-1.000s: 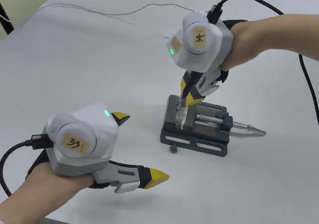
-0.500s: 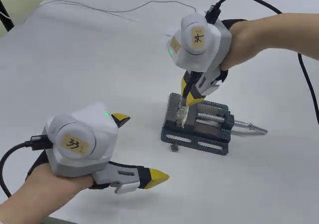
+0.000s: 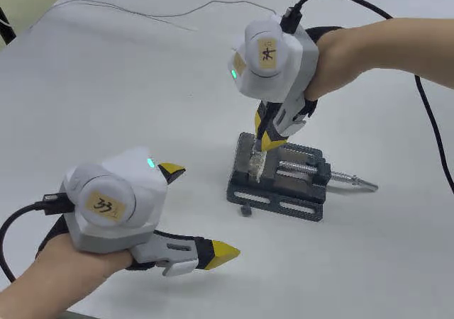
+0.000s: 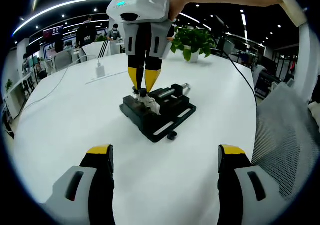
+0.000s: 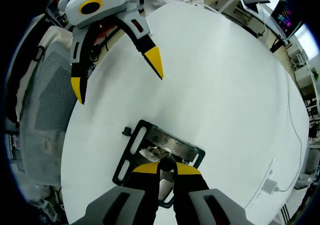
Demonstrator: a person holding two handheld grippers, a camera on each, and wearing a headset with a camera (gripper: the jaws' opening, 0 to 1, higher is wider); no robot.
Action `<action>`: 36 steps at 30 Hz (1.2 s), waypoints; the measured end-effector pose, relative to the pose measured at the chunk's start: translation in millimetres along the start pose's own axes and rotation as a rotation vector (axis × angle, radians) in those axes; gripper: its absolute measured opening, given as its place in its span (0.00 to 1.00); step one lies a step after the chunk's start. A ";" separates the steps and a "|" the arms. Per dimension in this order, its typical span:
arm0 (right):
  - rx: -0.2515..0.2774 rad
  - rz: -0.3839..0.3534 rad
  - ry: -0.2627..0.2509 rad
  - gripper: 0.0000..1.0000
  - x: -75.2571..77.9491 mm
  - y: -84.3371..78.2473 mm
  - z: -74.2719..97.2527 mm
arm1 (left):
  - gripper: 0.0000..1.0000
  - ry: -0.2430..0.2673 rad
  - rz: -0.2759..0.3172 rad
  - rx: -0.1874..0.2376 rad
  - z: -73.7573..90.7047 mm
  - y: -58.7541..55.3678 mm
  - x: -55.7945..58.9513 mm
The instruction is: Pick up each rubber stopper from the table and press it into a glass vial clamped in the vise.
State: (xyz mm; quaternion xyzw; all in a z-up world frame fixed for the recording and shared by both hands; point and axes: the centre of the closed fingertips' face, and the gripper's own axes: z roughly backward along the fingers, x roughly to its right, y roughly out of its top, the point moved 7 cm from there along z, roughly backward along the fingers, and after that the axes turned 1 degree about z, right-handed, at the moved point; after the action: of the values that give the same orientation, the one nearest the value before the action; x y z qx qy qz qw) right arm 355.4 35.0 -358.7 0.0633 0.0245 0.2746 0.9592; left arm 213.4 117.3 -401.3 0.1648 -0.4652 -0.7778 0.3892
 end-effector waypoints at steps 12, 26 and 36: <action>-0.008 -0.129 -0.008 0.04 -0.7 0.7 -0.9 | 0.84 -0.005 0.001 0.001 -2.2 1.1 0.7; 0.002 -0.128 -0.012 0.06 5.0 -6.8 -3.3 | 0.83 -0.006 -0.002 0.000 -1.0 1.0 0.9; -0.005 -0.095 -0.019 0.07 7.3 -6.9 -4.3 | 0.83 -0.004 -0.003 -0.003 0.0 0.6 0.2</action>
State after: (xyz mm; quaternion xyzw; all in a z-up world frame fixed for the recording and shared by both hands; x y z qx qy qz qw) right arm 364.8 33.5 -364.0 0.0621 0.0176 0.2282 0.9715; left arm 213.6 116.9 -400.7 0.1636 -0.4646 -0.7793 0.3874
